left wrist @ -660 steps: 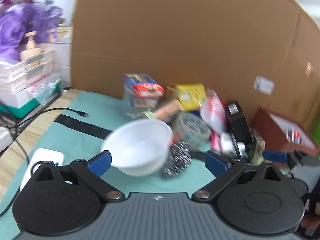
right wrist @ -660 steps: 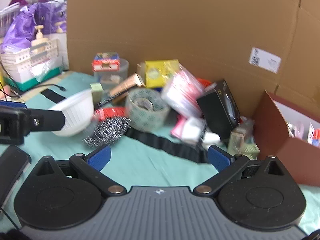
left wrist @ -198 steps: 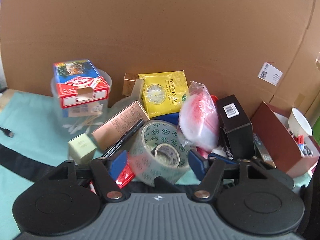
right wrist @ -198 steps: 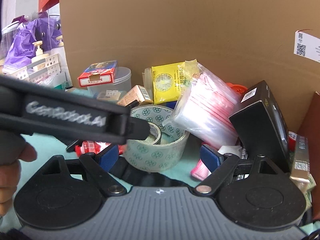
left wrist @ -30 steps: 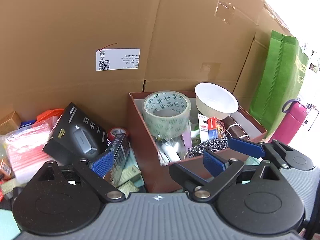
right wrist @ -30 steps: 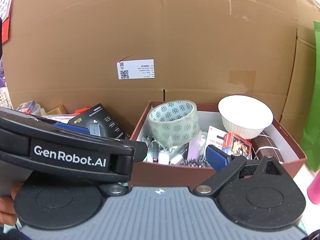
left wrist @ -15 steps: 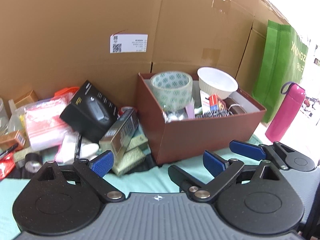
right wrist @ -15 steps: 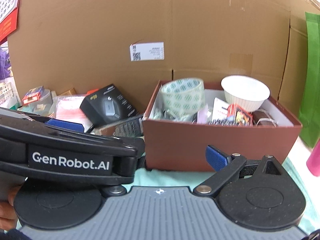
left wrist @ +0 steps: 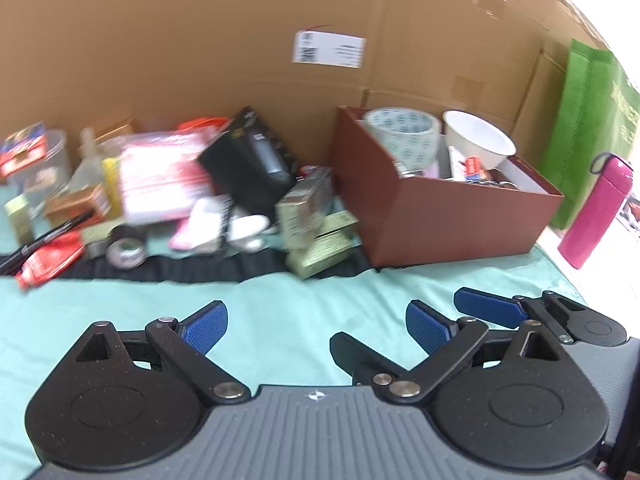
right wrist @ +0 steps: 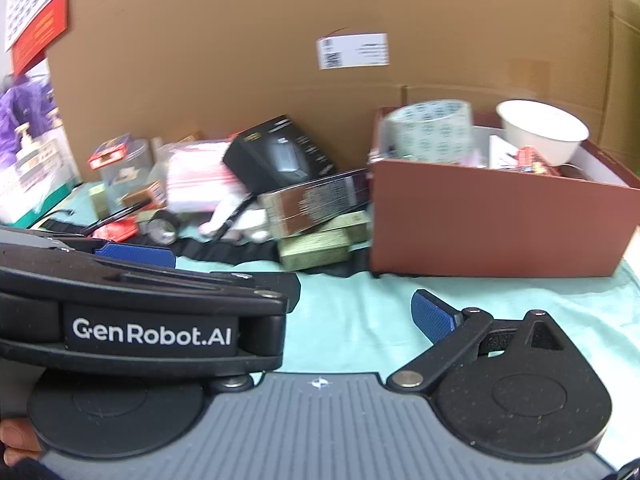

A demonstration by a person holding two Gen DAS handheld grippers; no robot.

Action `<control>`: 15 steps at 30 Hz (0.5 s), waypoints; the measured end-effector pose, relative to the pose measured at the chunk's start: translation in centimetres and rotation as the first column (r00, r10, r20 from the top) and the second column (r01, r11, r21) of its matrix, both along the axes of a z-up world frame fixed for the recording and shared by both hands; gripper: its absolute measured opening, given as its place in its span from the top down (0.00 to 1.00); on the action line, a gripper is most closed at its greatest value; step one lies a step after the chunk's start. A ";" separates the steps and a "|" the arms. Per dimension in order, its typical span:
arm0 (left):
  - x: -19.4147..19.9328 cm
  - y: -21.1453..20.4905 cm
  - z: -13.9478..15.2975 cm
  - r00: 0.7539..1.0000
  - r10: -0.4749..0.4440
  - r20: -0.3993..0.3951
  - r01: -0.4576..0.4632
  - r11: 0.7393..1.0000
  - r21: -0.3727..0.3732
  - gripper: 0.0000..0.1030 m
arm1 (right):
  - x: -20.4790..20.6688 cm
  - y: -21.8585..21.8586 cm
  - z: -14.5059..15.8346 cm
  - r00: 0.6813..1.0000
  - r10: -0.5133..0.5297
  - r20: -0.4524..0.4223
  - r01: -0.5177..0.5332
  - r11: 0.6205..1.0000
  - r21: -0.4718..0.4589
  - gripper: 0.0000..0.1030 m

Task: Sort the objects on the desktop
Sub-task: 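Withdraw both grippers from the maroon box back toward the table clutter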

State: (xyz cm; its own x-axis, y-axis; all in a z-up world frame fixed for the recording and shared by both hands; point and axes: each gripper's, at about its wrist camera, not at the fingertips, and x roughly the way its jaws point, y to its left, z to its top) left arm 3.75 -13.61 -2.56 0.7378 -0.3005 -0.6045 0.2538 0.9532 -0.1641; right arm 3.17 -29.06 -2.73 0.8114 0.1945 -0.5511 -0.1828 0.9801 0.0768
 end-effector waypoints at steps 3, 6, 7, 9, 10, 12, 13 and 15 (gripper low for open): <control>-0.5 1.9 -0.3 0.999 0.033 -0.004 -0.033 0.999 -0.012 0.04 | -0.1 1.7 -0.2 0.999 0.032 -0.008 -0.033 0.999 -0.009 0.06; -0.9 3.9 -0.8 0.998 0.070 -0.006 -0.070 0.997 -0.024 0.04 | -0.2 3.5 -0.4 0.997 0.072 -0.012 -0.072 0.997 -0.015 0.06; -0.8 4.5 -0.9 0.997 0.081 -0.009 -0.081 0.996 -0.028 0.04 | -0.2 4.2 -0.4 0.996 0.085 -0.014 -0.086 0.996 -0.019 0.06; -0.8 5.7 -1.2 0.994 0.104 -0.016 -0.105 0.994 -0.035 0.04 | 0.0 5.5 -0.6 0.994 0.112 -0.017 -0.112 0.993 -0.027 0.06; -0.7 6.4 -1.3 0.993 0.115 -0.018 -0.115 0.992 -0.040 0.04 | 0.1 6.2 -0.7 0.992 0.125 -0.021 -0.125 0.992 -0.032 0.06; -0.5 7.6 -1.5 0.991 0.130 -0.020 -0.131 0.990 -0.051 0.04 | 0.4 7.4 -0.7 0.989 0.149 -0.021 -0.149 0.988 -0.038 0.06; -0.4 8.2 -1.5 0.990 0.136 -0.021 -0.137 0.989 -0.058 0.04 | 0.6 8.0 -0.7 0.987 0.162 -0.020 -0.163 0.986 -0.042 0.06; -0.1 9.5 -1.7 0.988 0.150 -0.024 -0.151 0.986 -0.073 0.04 | 0.9 9.2 -0.7 0.983 0.185 -0.014 -0.186 0.981 -0.053 0.06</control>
State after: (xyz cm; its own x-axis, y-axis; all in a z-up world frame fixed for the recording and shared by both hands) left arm 3.62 -4.11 -4.23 0.7668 -0.2315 -0.5986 0.1047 0.9653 -0.2392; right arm 4.02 -19.82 -3.45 0.7588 0.3111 -0.5722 -0.3612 0.9321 0.0276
